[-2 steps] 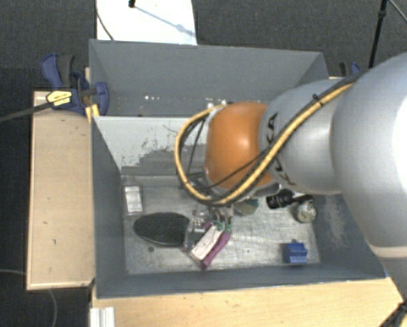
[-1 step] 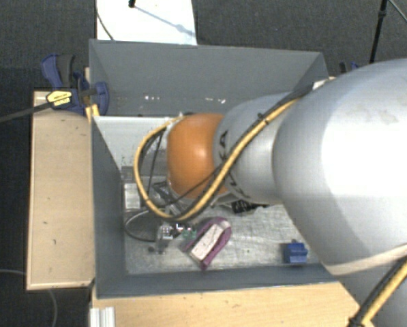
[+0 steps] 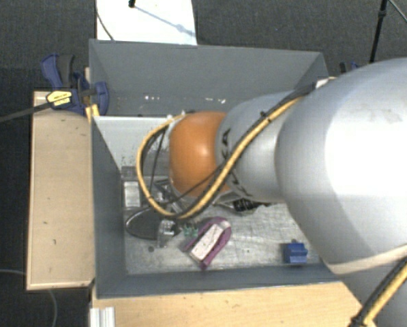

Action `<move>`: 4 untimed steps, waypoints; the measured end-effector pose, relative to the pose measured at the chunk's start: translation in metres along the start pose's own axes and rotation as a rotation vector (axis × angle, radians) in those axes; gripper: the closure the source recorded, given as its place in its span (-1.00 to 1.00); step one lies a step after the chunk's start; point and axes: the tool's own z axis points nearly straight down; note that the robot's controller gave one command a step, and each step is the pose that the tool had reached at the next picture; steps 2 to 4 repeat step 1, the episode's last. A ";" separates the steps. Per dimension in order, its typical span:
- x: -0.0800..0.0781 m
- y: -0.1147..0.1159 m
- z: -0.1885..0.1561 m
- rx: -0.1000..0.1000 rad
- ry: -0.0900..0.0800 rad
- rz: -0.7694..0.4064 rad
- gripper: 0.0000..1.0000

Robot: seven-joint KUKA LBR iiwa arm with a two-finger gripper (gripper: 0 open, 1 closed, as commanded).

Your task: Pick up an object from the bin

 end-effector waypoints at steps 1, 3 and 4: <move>0.016 0.006 -0.229 -0.002 -0.004 -0.051 1.00; 0.016 0.006 -0.229 -0.002 -0.004 -0.051 1.00; 0.016 0.006 -0.229 -0.002 -0.004 -0.051 1.00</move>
Offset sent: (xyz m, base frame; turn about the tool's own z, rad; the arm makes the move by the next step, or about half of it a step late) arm -0.0180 0.0063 0.2247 -0.0506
